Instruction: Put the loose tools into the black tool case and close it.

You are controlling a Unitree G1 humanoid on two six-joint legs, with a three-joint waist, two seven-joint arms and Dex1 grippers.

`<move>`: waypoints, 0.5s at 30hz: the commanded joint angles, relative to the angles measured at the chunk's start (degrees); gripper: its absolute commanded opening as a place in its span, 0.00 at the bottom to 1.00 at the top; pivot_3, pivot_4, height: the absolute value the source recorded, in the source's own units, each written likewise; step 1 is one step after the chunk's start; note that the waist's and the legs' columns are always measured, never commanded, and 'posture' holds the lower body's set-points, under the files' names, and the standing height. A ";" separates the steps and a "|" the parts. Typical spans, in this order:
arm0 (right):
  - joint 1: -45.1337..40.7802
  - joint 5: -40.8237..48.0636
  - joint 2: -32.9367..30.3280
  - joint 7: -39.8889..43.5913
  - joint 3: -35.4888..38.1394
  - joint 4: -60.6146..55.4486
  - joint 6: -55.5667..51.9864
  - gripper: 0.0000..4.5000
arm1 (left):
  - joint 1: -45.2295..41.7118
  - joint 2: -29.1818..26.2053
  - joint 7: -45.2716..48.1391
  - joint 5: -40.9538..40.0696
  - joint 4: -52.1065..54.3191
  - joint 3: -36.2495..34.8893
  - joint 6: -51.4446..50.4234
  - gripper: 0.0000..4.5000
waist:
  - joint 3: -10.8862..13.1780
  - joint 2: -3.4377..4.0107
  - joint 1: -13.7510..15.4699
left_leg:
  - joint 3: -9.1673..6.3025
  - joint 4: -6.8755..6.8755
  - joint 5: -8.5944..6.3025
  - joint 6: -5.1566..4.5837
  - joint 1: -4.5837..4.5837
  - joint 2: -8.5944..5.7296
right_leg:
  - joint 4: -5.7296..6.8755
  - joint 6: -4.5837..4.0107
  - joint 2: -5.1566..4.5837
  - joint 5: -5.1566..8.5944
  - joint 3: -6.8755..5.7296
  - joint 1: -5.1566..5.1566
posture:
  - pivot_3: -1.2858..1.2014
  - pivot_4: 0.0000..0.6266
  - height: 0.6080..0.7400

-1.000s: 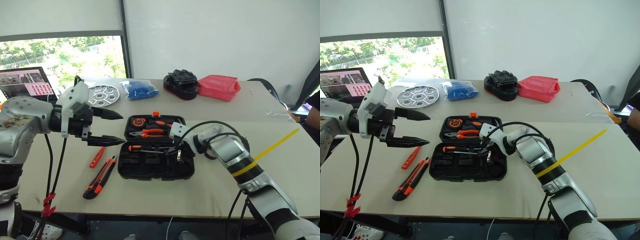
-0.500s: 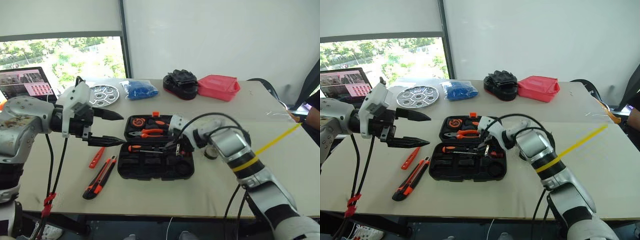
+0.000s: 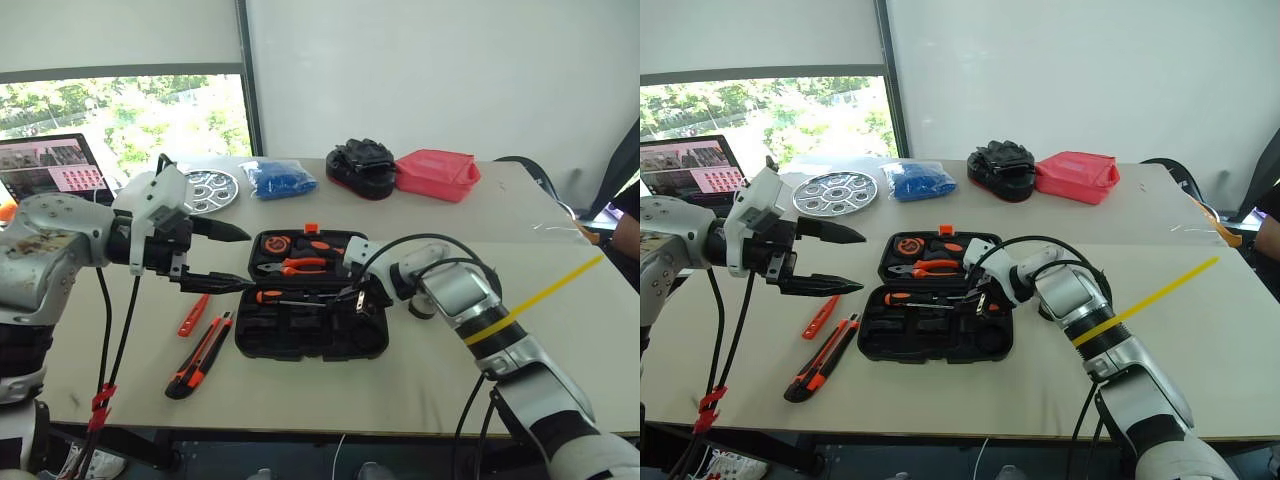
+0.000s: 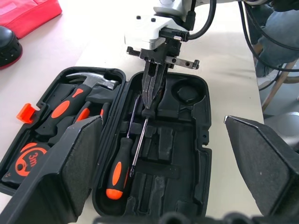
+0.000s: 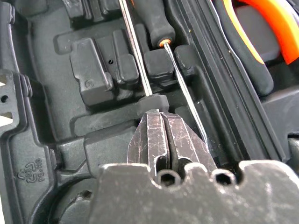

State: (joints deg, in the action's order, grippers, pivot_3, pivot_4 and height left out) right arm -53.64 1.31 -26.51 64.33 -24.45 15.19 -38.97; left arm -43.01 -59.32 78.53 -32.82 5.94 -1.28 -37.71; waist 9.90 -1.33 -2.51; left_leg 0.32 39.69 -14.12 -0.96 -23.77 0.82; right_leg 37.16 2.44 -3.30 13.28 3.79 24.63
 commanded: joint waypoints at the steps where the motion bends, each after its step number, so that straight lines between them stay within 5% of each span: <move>1: 0.55 -0.65 0.60 -0.37 -0.59 0.33 1.31 0.01 | -1.59 -0.38 0.32 0.19 0.36 -0.81 0.82 1.00 | 0.00 0.00 -0.01 | -0.01 0.00 0.00 0.00 0.00 0.00 | 0.00 0.00 0.00 0.00 0.00 0.00 | 0.52 0.24 1.00; 15: 1.77 -4.75 2.50 -0.32 -4.03 5.86 5.67 0.01 | -0.12 -0.56 1.30 1.72 0.63 -0.48 1.66 1.00 | -0.11 -0.17 -0.28 | 0.01 -0.04 0.00 0.00 0.55 0.04 | 0.01 -0.05 0.04 0.03 0.01 -0.44 | 0.52 0.24 1.00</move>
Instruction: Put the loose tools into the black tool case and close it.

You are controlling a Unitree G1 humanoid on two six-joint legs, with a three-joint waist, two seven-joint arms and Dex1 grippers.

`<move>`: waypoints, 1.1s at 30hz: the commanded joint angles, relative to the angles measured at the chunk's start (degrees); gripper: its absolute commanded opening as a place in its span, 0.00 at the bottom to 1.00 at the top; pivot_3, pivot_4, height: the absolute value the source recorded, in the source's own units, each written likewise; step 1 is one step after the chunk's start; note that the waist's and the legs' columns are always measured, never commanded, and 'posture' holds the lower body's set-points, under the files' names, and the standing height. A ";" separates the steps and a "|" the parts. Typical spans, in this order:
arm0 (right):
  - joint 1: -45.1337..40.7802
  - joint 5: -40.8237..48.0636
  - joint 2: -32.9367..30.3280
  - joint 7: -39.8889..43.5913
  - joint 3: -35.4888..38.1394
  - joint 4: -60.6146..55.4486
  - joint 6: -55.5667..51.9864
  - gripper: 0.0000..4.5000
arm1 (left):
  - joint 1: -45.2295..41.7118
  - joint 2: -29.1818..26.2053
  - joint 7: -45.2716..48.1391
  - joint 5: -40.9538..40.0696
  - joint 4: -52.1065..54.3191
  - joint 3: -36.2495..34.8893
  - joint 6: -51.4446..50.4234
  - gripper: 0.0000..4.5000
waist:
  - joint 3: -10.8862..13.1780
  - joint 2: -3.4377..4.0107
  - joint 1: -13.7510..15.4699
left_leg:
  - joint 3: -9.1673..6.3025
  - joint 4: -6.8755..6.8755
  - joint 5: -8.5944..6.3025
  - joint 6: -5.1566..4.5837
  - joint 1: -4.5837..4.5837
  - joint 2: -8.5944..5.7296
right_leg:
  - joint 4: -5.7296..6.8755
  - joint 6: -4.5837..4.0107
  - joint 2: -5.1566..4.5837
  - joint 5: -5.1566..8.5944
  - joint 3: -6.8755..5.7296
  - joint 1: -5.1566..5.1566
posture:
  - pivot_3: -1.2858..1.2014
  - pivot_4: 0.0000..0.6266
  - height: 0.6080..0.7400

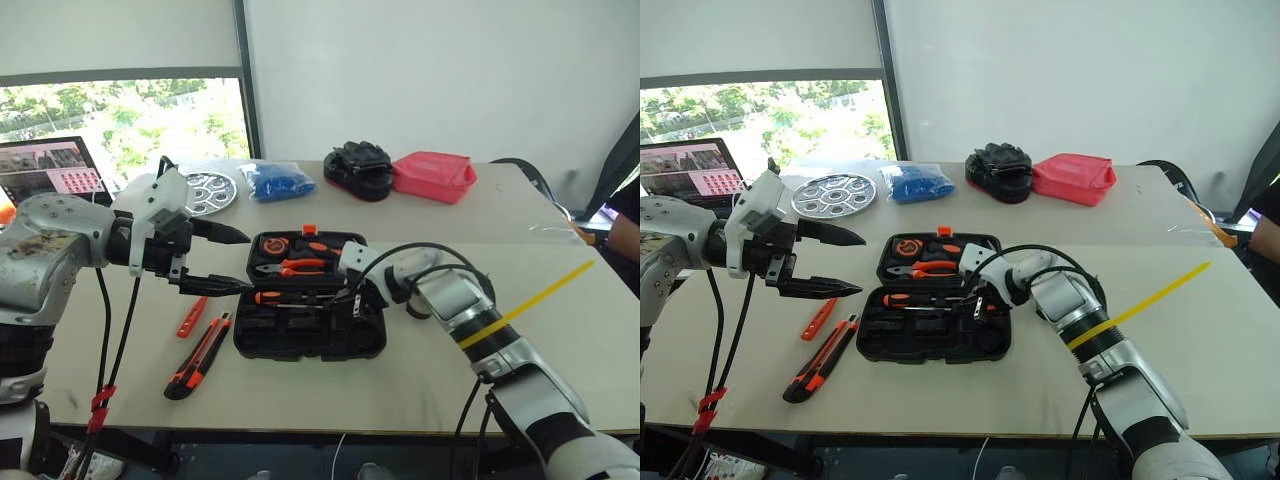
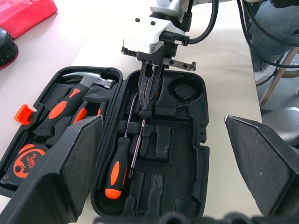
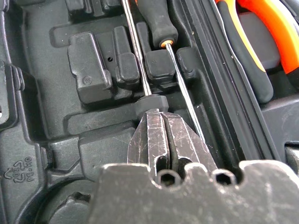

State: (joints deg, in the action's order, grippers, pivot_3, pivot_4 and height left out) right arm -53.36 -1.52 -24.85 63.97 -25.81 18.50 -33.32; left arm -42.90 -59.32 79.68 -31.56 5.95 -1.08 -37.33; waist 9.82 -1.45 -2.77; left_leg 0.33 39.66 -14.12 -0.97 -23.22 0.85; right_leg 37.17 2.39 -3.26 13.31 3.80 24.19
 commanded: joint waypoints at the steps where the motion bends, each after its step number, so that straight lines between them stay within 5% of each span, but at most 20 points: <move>1: 1.38 -1.88 0.94 0.00 -2.40 2.68 0.00 0.01 | -0.06 -0.55 0.11 0.54 0.65 -0.69 1.37 1.00 | -0.04 -0.07 -0.03 | 0.00 0.00 0.00 0.00 0.03 0.01 | 0.01 -0.01 0.01 0.00 0.00 -0.02 | 0.52 0.24 1.00; 8: -1.97 7.48 0.69 -1.39 10.55 -8.84 -6.22 0.01 | 4.68 -1.18 -2.73 -0.10 2.15 -3.44 -0.60 1.00 | -0.03 -0.07 0.07 | -0.17 -0.01 0.00 0.00 -0.18 0.04 | 0.11 -0.05 0.04 0.00 0.05 0.24 | 0.52 0.24 1.00; 15: 7.15 20.93 -8.85 3.55 22.45 -32.26 -9.70 0.01 | 25.15 -3.79 -9.12 -0.71 7.10 -19.03 -4.89 1.00 | -0.05 -0.15 0.45 | -0.29 -0.13 -0.02 -0.02 -0.81 0.05 | 0.46 -0.03 -0.15 -0.01 -0.03 0.90 | 0.52 0.24 1.00; 23: 13.81 29.29 -17.34 8.62 24.39 -41.72 -8.74 0.56 | 57.44 -2.57 -5.56 4.34 13.34 -47.19 -8.98 1.00 | 0.03 -0.23 -0.22 | -0.12 -0.29 -0.01 0.02 -0.67 0.12 | -0.02 -0.15 -0.18 0.00 -0.03 0.91 | 0.52 0.24 1.00; 28: 12.88 31.67 -17.93 7.29 25.22 -40.82 -8.90 0.93 | 67.53 -0.85 -4.90 7.93 12.51 -55.25 -5.62 1.00 | 0.05 -0.27 0.43 | 0.01 -0.70 0.04 0.10 0.32 0.22 | -0.15 -0.42 -0.17 0.12 -0.08 0.18 | 0.52 0.24 1.00; 33: 12.23 33.14 -18.12 5.92 25.08 -41.15 -9.12 0.97 | 66.13 -3.24 -8.20 8.26 9.72 -52.91 -8.19 1.00 | 0.03 -0.30 0.93 | -0.03 -0.71 0.05 0.12 0.41 0.23 | -0.14 -0.43 -0.23 0.19 -0.15 0.07 | 0.52 0.24 1.00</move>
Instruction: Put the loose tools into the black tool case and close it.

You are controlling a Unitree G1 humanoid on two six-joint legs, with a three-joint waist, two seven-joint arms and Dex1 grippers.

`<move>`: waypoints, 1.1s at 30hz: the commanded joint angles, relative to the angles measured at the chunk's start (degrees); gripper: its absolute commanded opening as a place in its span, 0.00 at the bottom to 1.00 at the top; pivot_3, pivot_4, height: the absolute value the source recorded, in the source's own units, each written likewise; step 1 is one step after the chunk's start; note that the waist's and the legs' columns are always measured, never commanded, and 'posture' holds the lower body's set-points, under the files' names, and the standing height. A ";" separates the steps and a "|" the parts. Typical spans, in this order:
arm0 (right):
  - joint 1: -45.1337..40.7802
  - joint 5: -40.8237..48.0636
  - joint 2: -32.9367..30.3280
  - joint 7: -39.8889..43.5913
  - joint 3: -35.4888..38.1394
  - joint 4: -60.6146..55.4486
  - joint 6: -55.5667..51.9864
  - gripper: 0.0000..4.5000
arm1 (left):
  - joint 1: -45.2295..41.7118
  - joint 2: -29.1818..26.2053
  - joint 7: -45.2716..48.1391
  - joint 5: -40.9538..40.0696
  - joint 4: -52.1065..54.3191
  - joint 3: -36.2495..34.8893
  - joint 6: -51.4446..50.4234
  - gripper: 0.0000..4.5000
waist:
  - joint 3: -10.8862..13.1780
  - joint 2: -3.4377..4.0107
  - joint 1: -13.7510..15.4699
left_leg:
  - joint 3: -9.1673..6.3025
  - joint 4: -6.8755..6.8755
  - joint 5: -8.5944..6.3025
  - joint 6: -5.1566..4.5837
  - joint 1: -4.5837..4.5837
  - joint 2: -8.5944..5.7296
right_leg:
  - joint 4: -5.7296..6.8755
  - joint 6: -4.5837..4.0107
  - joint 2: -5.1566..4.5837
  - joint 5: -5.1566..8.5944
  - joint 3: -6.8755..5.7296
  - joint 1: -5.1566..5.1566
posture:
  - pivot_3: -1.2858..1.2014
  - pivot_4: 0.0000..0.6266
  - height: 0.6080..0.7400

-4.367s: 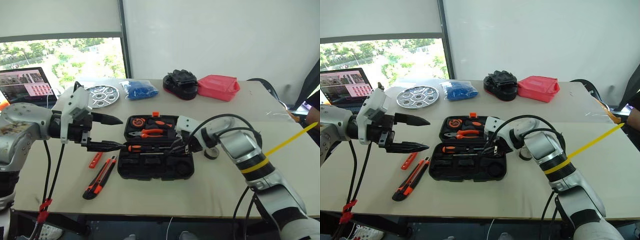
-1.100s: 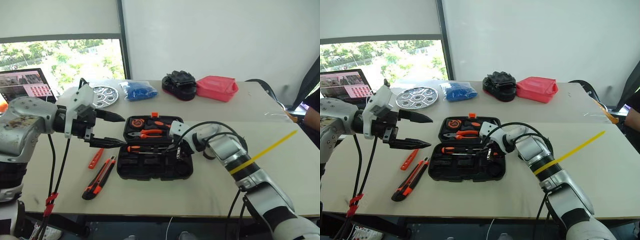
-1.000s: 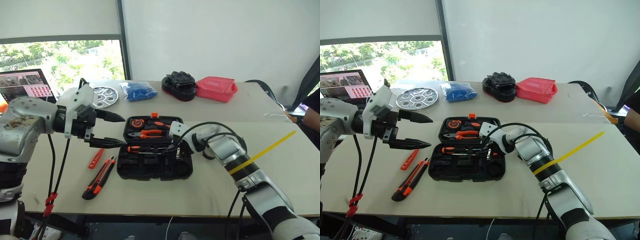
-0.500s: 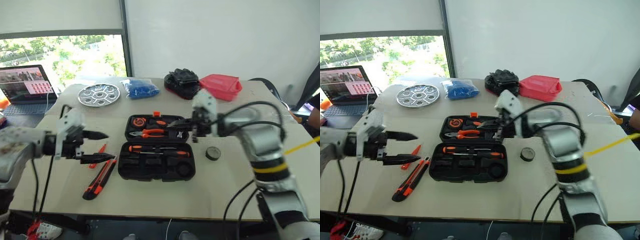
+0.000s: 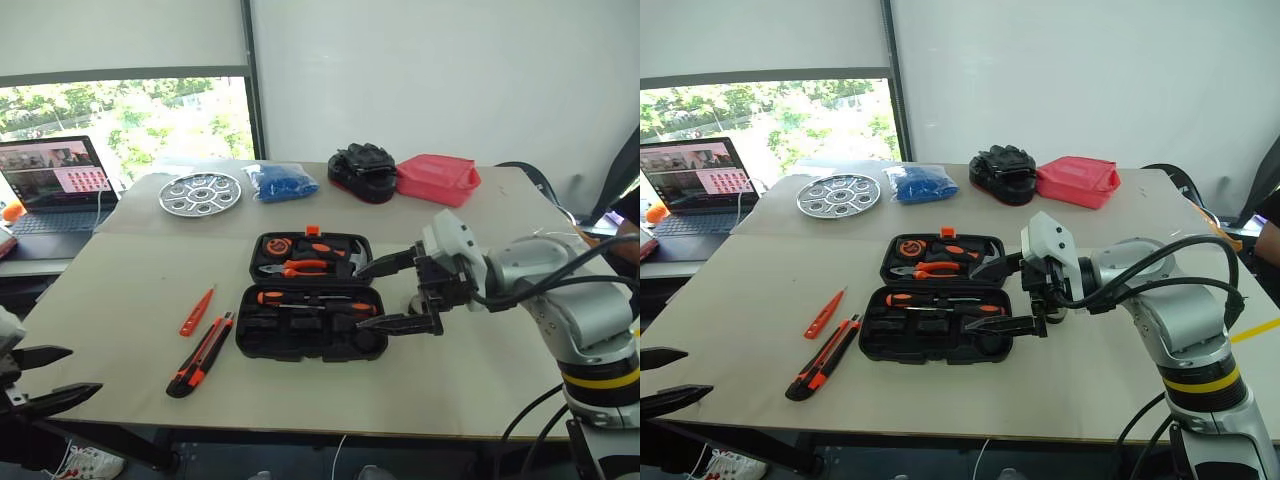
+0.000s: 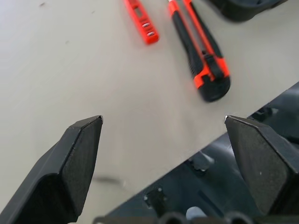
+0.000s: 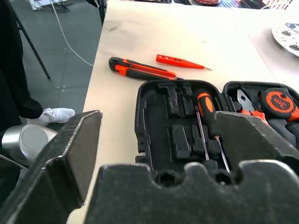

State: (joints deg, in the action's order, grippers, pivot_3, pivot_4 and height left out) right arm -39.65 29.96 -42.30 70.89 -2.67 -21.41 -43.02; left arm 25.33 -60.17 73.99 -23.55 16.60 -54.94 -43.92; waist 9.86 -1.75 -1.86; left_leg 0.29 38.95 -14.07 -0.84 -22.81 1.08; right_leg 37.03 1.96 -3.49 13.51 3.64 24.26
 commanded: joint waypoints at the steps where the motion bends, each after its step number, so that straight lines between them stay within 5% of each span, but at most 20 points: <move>1: -1.48 1.90 -0.77 -1.32 1.87 -1.37 0.66 0.97 | -3.10 -2.99 -3.09 -0.46 -0.93 1.80 -2.96 1.00 | 0.00 -0.01 0.04 | 0.00 0.00 0.00 0.00 -0.02 0.00 | 0.00 0.00 0.00 0.00 0.00 0.01 | 0.52 0.24 1.00; 7: -1.07 4.52 -1.20 -5.16 3.16 -4.48 -1.60 0.97 | -21.56 -9.22 -14.71 -5.55 -0.80 18.26 -20.87 1.00 | 0.00 -0.02 0.33 | -0.10 -0.03 0.00 0.00 -0.11 -0.03 | 0.04 0.03 0.01 -0.02 -0.01 0.07 | 0.52 0.24 1.00; 14: 2.17 7.13 -2.42 -10.60 4.54 -10.05 -3.82 0.97 | -57.65 -0.36 -31.80 -3.85 -7.24 44.36 -43.21 1.00 | 0.00 -0.13 0.79 | -0.15 0.01 0.00 0.00 -0.30 -0.22 | 0.08 0.14 0.09 -0.07 0.00 0.13 | 0.52 0.24 1.00; 23: 6.30 11.20 -1.74 -18.23 5.94 -16.87 -6.45 0.97 | -76.36 9.75 -37.56 4.89 -30.70 64.07 -36.64 1.00 | 0.01 -0.18 0.63 | -0.20 0.01 0.00 0.00 -0.46 -0.26 | 0.08 0.14 0.12 -0.08 0.02 0.28 | 0.52 0.24 1.00; 31: 10.22 14.32 -2.40 -23.63 8.72 -20.31 -7.36 0.97 | -82.44 14.96 -34.49 9.81 -44.06 71.93 -29.92 1.00 | 0.01 -0.20 1.00 | -0.15 0.06 0.01 0.00 -0.52 -0.29 | 0.05 0.18 0.08 -0.08 0.02 0.28 | 0.52 0.24 1.00; 33: 10.77 15.15 -2.83 -24.40 9.32 -20.93 -7.53 1.00 | -82.31 15.80 -33.86 10.29 -45.35 72.57 -29.70 0.88 | 0.01 -0.20 1.03 | -0.15 0.06 0.01 0.00 -0.51 -0.30 | 0.05 0.18 0.08 -0.08 0.02 0.26 | 0.52 0.24 1.00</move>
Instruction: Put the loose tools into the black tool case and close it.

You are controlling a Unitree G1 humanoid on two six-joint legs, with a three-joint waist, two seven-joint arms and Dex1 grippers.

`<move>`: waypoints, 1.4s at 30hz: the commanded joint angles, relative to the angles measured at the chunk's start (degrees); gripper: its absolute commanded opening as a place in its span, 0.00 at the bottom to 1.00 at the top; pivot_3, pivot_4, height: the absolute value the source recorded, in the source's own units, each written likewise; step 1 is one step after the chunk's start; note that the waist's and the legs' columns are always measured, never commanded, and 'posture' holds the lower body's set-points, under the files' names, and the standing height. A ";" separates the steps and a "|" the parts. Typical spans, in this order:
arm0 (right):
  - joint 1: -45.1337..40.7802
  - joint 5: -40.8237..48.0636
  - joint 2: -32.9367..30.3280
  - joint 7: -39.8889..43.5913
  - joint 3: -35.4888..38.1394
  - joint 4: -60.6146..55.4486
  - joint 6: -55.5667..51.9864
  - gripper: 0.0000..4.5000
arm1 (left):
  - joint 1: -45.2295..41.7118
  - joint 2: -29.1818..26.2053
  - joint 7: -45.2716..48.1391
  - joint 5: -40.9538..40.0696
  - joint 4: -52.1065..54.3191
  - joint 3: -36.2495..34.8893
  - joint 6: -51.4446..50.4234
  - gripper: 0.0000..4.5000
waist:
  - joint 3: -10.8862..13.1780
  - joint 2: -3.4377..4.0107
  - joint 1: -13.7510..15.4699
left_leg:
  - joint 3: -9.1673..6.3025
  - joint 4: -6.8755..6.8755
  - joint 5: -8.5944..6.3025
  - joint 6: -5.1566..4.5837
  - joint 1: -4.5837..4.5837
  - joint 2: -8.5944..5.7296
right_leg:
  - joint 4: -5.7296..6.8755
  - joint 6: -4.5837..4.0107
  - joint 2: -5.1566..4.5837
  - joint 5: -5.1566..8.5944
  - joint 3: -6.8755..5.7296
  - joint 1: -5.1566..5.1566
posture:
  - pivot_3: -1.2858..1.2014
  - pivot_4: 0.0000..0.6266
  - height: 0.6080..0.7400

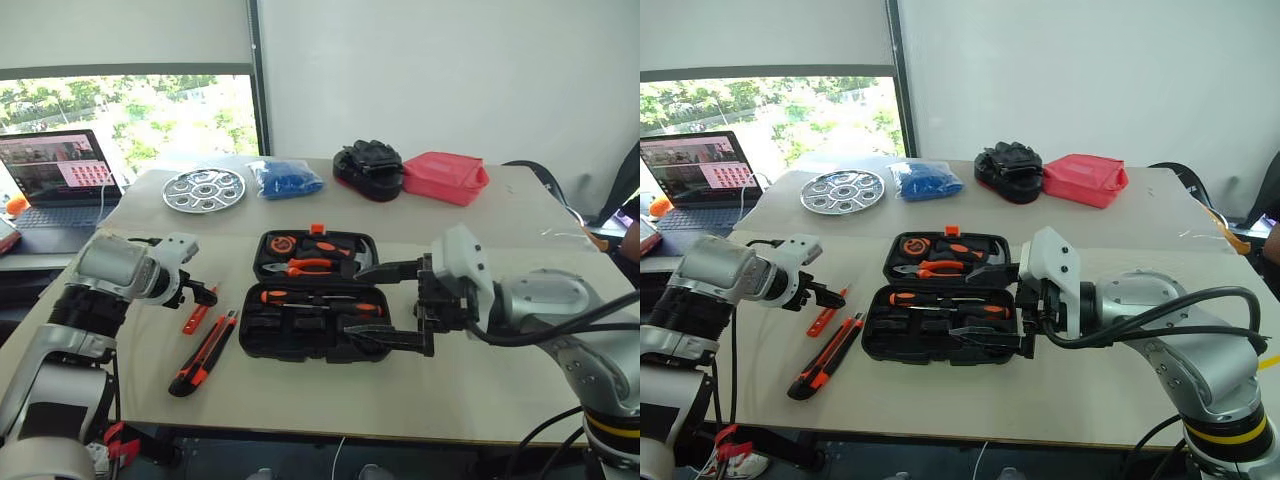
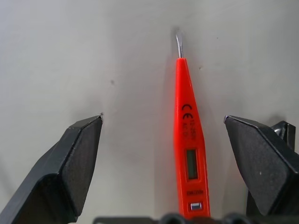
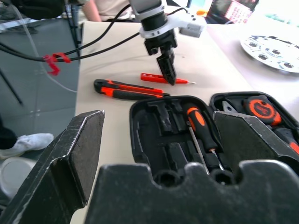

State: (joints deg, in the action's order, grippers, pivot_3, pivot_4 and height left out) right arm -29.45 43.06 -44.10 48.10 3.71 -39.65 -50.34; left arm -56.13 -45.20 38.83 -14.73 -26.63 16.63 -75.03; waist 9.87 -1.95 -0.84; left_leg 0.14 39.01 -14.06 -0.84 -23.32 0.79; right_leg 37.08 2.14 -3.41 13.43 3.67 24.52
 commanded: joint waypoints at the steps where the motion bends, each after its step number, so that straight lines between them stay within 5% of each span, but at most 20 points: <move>1: 0.75 2.42 -1.25 -1.94 3.16 -2.87 -0.24 1.00 | -0.74 1.19 1.38 1.55 -2.56 0.94 0.98 0.84 | 0.00 0.00 0.01 | 0.00 0.00 0.00 0.00 0.01 0.00 | 0.00 0.00 0.00 0.00 0.00 0.00 | 0.52 0.24 1.00; 11: 2.30 2.99 -3.71 -3.73 3.69 -2.30 1.14 1.00 | 1.52 -0.88 3.52 2.73 -0.80 -0.11 -1.92 0.04 | 0.00 0.00 -0.01 | -0.01 0.03 0.00 0.00 0.08 0.00 | 0.01 0.04 0.00 0.02 0.01 -0.13 | 0.52 0.24 1.00; 20: 2.79 2.54 -3.40 -4.47 3.15 -1.22 2.31 1.00 | 1.65 -0.75 4.20 3.86 -1.54 -0.58 0.30 0.02 | 0.00 0.00 -0.22 | -0.01 0.03 0.00 0.00 0.09 0.00 | 0.02 0.04 0.00 0.03 0.02 -0.12 | 0.52 0.24 1.00; 31: 2.51 2.77 -3.08 -4.87 1.73 -0.72 2.66 1.00 | -1.14 -3.39 14.18 9.41 -2.90 7.25 11.67 0.02 | 0.00 0.00 0.08 | 0.09 0.11 0.01 0.00 0.02 -0.01 | 0.02 0.04 0.00 0.03 -0.02 -0.13 | 0.52 0.24 1.00; 32: 2.52 2.84 -3.04 -4.92 1.68 -0.76 2.59 1.00 | -1.12 -3.72 14.77 9.69 -2.90 7.42 11.09 0.20 | 0.00 0.00 0.08 | 0.09 0.11 0.00 0.00 0.02 -0.01 | 0.02 0.04 0.01 0.03 -0.01 -0.13 | 0.52 0.24 1.00; 35: 2.69 2.89 -3.04 -5.00 1.56 -0.90 2.53 1.00 | -0.98 -6.16 17.65 9.42 0.07 8.08 7.90 0.35 | 0.00 0.00 -0.15 | 0.08 0.11 0.00 -0.01 0.01 0.01 | 0.02 0.04 0.03 0.03 -0.02 -0.12 | 0.52 0.24 1.00; 42: 3.11 2.60 -2.37 -5.51 1.24 -1.01 2.88 1.00 | -0.03 -10.92 20.45 9.38 4.85 9.61 3.68 0.90 | 0.00 -0.01 -0.31 | 0.01 0.10 0.00 -0.01 -0.03 0.03 | 0.03 0.04 0.04 0.03 -0.01 -0.06 | 0.52 0.24 1.00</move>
State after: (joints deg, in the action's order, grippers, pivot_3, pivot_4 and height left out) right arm -26.18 45.72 -46.53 43.07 4.46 -39.63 -49.06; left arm -56.07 -54.75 58.65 -6.12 -23.35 26.03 -70.34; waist 9.87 -1.95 -1.15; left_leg 0.14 39.12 -14.06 -0.85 -23.36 0.81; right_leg 37.11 2.19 -3.37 13.46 3.66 24.46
